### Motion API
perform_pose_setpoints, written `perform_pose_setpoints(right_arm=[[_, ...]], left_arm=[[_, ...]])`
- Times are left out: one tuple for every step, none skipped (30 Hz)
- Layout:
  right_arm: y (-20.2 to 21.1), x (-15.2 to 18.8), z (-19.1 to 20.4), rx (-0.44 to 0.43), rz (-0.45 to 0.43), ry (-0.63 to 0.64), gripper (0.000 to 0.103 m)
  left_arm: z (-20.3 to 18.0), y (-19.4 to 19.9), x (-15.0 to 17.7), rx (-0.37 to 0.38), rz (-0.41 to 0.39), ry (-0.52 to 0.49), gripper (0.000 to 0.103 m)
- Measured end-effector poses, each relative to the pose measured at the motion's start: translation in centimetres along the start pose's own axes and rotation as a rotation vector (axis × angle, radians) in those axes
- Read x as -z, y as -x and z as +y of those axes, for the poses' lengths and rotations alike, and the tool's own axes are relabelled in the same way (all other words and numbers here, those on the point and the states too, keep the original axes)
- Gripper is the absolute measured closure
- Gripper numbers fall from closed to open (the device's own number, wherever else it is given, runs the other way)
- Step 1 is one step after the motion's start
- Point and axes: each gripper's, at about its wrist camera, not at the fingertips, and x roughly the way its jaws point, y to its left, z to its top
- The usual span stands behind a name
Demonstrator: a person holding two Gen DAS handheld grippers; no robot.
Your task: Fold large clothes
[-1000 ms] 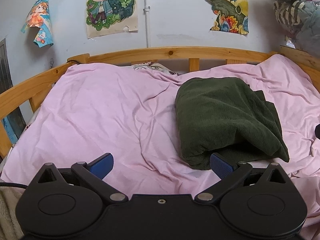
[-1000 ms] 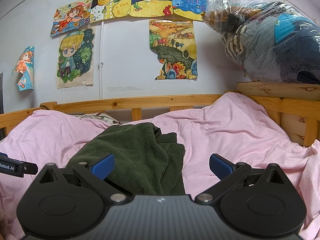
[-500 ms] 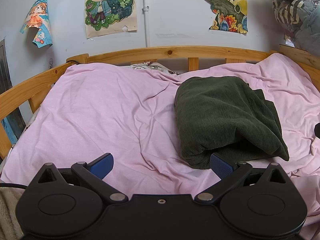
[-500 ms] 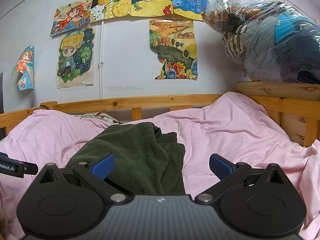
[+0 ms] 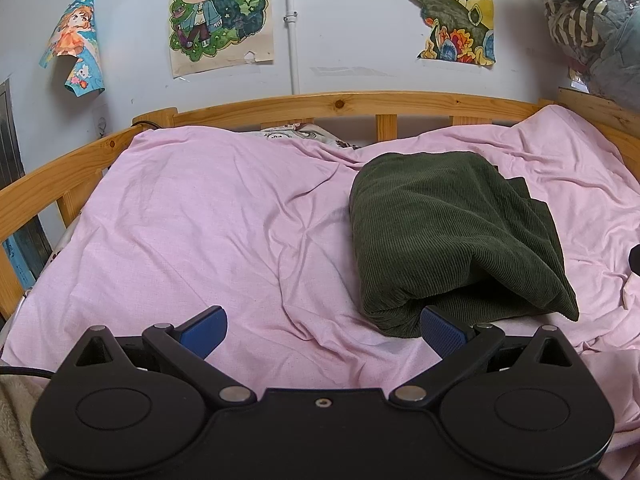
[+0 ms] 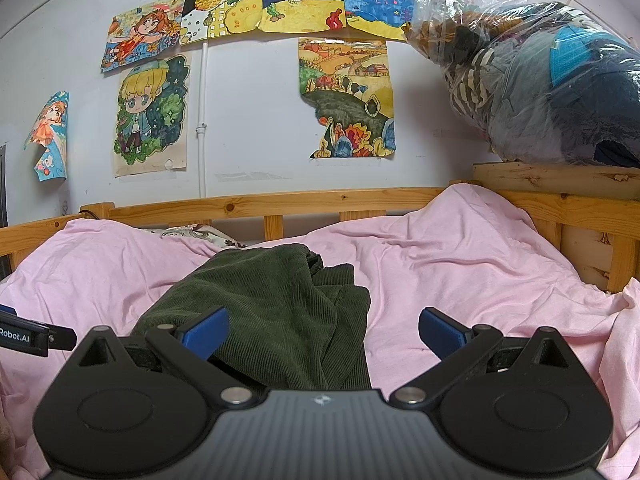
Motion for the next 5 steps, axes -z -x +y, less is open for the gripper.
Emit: perform_pose_setpoints(right_arm=[[0.00, 0.00, 0.01, 0.000, 0.000, 0.000, 0.000], [0.00, 0.00, 0.01, 0.000, 0.000, 0.000, 0.000], [-0.01, -0.01, -0.01, 0.000, 0.000, 0.000, 0.000], [0.00, -0.01, 0.01, 0.000, 0.000, 0.000, 0.000], [0.01, 0.00, 0.03, 0.000, 0.000, 0.000, 0.000]], left_arm=[[-0.01, 0.01, 0.01, 0.000, 0.001, 0.000, 0.001], [0.00, 0.02, 0.01, 0.000, 0.001, 0.000, 0.001], [0.05, -0.06, -0.02, 0.000, 0.002, 0.000, 0.001], [0.06, -0.09, -0.03, 0.000, 0.002, 0.000, 0.001], [0.07, -0.05, 0.00, 0.000, 0.002, 0.000, 0.001]])
